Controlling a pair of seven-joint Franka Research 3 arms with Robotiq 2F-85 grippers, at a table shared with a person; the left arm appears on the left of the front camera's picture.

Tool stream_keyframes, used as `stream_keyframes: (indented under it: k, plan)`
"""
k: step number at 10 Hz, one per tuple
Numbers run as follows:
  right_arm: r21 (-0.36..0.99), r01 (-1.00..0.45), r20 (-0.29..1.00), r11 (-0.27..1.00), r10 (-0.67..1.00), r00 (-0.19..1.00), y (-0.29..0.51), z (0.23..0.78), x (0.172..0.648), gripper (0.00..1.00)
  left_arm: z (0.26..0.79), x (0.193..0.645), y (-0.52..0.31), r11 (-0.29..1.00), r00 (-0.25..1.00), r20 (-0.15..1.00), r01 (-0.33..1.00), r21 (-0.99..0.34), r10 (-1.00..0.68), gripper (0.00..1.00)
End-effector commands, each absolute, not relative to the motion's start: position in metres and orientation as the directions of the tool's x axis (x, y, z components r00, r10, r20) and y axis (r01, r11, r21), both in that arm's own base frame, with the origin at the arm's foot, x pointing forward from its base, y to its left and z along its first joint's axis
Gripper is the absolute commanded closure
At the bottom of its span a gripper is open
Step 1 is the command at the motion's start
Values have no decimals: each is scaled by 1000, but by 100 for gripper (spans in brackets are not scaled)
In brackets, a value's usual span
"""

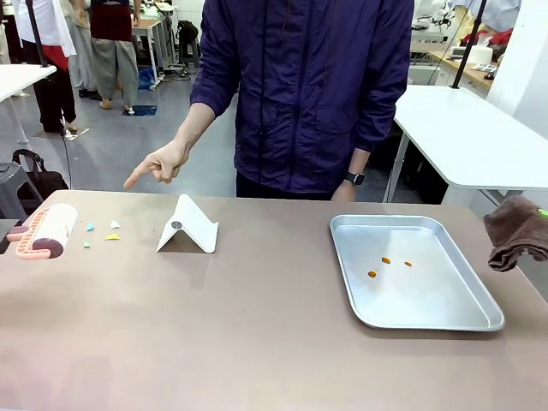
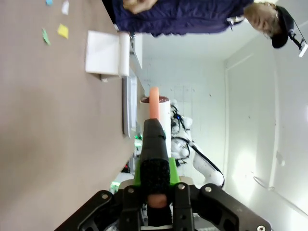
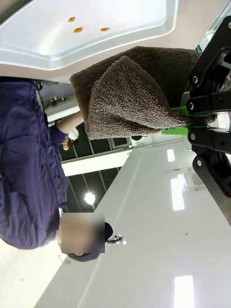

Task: Clean the surface of the table.
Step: If a person points to the right, clean the right side of the table with your right hand, and if they point to the left, clean the left side with your left hand.

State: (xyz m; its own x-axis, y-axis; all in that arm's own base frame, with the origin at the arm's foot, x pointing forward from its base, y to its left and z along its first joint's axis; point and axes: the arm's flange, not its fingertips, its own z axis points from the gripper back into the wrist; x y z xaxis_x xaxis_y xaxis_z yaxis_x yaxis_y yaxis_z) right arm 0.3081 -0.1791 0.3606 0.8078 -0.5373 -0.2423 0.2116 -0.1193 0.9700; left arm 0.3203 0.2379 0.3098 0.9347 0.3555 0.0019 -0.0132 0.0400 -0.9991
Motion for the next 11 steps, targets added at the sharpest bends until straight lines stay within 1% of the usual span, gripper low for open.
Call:
stream_keyframes:
  k: [1, 2, 3, 4, 5, 6, 7, 9, 11]
  plan:
    - [973, 202, -232, -115, -533, 814, -177, 366, 308, 100, 308, 359, 249, 169, 878, 87, 7, -986, 470, 78]
    - [973, 202, -232, -115, -533, 814, -177, 366, 308, 100, 307, 381, 257, 230, 875, 121, 11, -973, 468, 78]
    - [973, 202, -232, -115, -533, 814, -177, 366, 308, 100, 305, 401, 261, 259, 879, 100, -27, -965, 466, 78]
    - [973, 202, -232, -115, -533, 814, -177, 366, 308, 100, 302, 412, 263, 303, 901, 68, -72, -950, 429, 78]
    - [973, 202, -232, -115, -533, 814, -177, 366, 308, 100, 299, 418, 267, 349, 909, 60, -97, -932, 413, 78]
    - [973, 202, -232, -115, -533, 814, -177, 366, 308, 100, 295, 422, 271, 367, 889, 51, -135, -921, 455, 78]
    - [973, 202, -232, -115, -533, 814, -177, 366, 308, 100, 291, 424, 275, 365, 876, 38, -161, -917, 481, 78]
    - [973, 202, -232, -115, -533, 814, -177, 366, 308, 100, 288, 422, 289, 339, 851, 31, -174, -924, 523, 78]
    - [973, 202, -232, -115, -533, 814, -177, 366, 308, 100, 286, 418, 302, 342, 839, 30, -188, -921, 543, 78]
